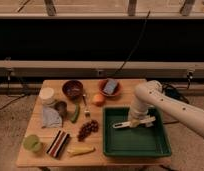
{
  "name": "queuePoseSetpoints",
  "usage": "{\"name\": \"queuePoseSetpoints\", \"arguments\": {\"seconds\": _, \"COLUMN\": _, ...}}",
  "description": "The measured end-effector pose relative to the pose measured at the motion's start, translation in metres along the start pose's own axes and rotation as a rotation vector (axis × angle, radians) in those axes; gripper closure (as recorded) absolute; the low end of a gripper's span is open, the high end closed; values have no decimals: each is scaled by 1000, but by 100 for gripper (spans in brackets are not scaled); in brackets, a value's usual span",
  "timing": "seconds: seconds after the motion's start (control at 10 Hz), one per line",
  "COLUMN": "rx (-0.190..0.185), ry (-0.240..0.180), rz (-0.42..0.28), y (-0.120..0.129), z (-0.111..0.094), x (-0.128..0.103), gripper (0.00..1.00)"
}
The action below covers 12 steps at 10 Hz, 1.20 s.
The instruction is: Place brush in plastic cup
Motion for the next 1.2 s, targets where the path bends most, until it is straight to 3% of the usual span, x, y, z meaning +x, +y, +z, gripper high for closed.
{"name": "queuePoseSetpoints", "arguments": {"seconds": 0.3, "rx": 38, "ry": -48, "rz": 2, "y": 3, "z": -32, "x": -4, "gripper": 100}}
{"name": "queuePoseSetpoints", "arguments": {"seconds": 0.6, "rx": 82, "ry": -109, "rz": -28, "y": 7, "z": -81, "x": -18, "gripper": 100}}
{"name": "queuePoseSetpoints", "arguments": {"seconds": 0.8, "rx": 105, "ry": -143, "rz": -81, "y": 11, "z": -110, "x": -42, "gripper": 100}}
{"name": "queuePoseSetpoints", "arguments": {"seconds": 1.2, "rx": 125, "ry": -211, "rz": -201, "y": 11, "z": -130, "x": -121, "gripper": 100}}
